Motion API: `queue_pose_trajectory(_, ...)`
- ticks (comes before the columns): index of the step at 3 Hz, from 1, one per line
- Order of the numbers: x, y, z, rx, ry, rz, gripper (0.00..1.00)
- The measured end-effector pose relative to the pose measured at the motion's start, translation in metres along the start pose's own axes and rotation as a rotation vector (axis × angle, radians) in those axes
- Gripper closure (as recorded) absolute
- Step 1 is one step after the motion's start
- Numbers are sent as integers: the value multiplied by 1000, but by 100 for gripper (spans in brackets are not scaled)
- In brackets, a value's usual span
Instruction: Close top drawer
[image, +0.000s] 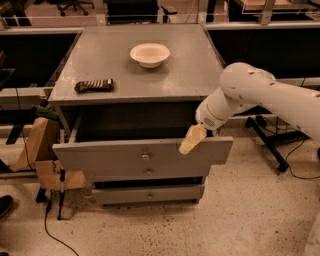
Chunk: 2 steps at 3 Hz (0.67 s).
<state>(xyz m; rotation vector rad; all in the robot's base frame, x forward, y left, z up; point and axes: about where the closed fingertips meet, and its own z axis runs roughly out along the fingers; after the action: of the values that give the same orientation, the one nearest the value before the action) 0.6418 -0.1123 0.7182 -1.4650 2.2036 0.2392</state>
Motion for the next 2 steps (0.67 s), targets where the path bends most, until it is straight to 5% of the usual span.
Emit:
queue_pose_trajectory(1,22,16,-28,-1,19,15,0)
queue_pose_trajectory(2,40,37,-55,10,29,28,19)
